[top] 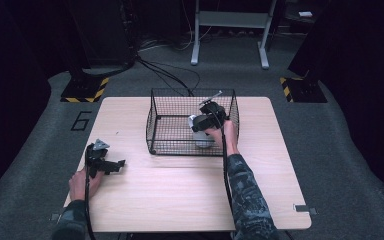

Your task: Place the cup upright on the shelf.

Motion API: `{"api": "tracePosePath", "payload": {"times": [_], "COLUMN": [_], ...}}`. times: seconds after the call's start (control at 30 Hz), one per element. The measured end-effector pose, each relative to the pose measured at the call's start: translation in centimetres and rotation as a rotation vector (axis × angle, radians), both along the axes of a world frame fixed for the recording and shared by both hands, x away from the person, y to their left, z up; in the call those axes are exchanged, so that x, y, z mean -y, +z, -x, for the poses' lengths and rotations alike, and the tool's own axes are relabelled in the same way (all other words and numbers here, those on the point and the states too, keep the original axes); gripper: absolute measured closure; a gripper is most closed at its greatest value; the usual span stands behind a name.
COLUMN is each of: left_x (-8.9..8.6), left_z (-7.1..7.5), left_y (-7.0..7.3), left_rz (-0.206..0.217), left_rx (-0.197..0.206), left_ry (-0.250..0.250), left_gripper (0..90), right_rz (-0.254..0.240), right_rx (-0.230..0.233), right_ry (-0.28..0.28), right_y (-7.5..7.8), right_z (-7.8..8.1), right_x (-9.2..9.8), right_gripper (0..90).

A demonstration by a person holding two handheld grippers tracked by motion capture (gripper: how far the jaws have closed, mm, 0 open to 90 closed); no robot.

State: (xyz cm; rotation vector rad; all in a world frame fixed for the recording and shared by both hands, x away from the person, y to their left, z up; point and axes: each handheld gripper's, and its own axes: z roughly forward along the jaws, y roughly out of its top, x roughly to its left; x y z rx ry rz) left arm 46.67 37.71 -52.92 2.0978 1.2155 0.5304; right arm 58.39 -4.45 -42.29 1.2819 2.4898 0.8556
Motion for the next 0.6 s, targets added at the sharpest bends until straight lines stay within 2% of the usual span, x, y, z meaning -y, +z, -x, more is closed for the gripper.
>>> {"api": "tracePosePath", "payload": {"times": [0.4,0.6], "left_x": [0.00,0.00], "left_z": [0.00,0.00], "left_y": [0.00,0.00], "left_rz": [0.000,0.000], "left_rx": [0.000,0.000], "left_ry": [0.000,0.000], "left_gripper": [0.3,0.3], "right_rz": [0.009,-0.013], "right_rx": [0.000,-0.010], "right_ry": [-0.003,-0.008], "right_y": [-0.26,-0.43], "right_z": [0.17,0.42], "right_x": [-0.15,0.30], "right_gripper": [5.1,4.6]}}
